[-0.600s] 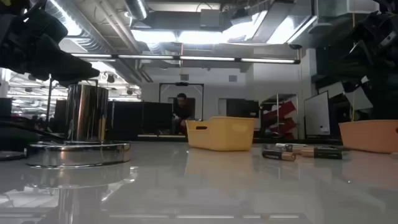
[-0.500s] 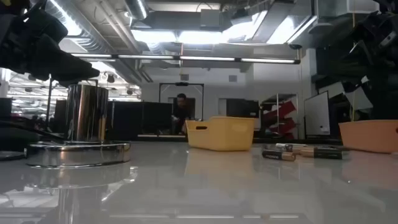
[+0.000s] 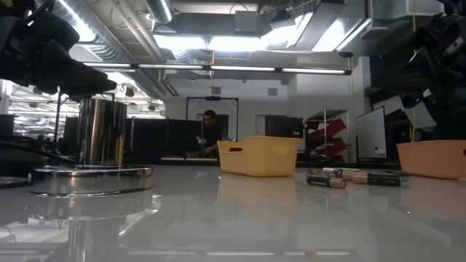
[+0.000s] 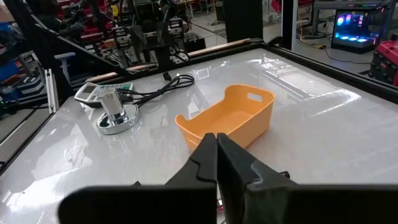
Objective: Sort batteries
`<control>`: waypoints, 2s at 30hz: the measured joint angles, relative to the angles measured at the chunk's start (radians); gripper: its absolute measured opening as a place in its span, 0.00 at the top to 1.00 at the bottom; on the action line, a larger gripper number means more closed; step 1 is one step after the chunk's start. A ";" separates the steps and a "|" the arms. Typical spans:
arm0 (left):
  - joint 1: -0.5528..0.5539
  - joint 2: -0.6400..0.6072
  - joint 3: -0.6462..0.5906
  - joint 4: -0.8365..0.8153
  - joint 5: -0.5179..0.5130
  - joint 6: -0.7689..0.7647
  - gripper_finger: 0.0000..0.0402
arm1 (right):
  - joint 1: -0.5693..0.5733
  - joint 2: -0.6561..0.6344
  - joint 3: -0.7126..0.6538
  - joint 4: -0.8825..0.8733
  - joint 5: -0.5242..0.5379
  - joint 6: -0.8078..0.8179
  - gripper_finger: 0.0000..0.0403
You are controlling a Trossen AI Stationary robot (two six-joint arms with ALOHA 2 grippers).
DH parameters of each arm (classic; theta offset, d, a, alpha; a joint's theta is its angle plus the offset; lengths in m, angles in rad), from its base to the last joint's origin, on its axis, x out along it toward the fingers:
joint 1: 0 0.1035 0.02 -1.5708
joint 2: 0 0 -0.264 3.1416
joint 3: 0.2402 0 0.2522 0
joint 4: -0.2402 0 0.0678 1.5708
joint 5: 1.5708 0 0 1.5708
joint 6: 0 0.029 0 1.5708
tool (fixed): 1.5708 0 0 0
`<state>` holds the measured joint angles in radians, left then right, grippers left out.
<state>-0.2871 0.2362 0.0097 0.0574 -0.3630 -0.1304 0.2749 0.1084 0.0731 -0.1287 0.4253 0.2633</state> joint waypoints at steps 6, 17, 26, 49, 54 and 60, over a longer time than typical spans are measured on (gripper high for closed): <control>0.000 0.000 0.000 0.000 0.000 0.000 0.70 | 0.000 0.000 0.000 0.000 0.000 0.000 1.00; 0.000 0.000 0.000 0.000 0.000 0.000 0.70 | 0.000 0.000 0.000 0.000 0.000 0.000 1.00; 0.000 0.000 0.000 0.000 0.000 0.063 0.70 | 0.000 0.000 0.000 0.000 0.000 0.000 1.00; 0.000 0.000 0.000 0.498 -0.001 0.200 0.70 | 0.000 0.000 -0.004 0.087 -0.024 -0.078 1.00; 0.024 0.042 0.001 0.616 -0.001 0.217 0.70 | 0.000 0.001 0.011 0.077 -0.061 -0.087 1.00; 0.083 0.222 0.054 0.643 -0.001 0.139 0.70 | 0.000 0.001 0.081 0.053 -0.029 -0.163 1.00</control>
<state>-0.2041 0.4582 0.0634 0.7005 -0.3636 0.0091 0.2745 0.1095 0.1538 -0.0759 0.3966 0.1001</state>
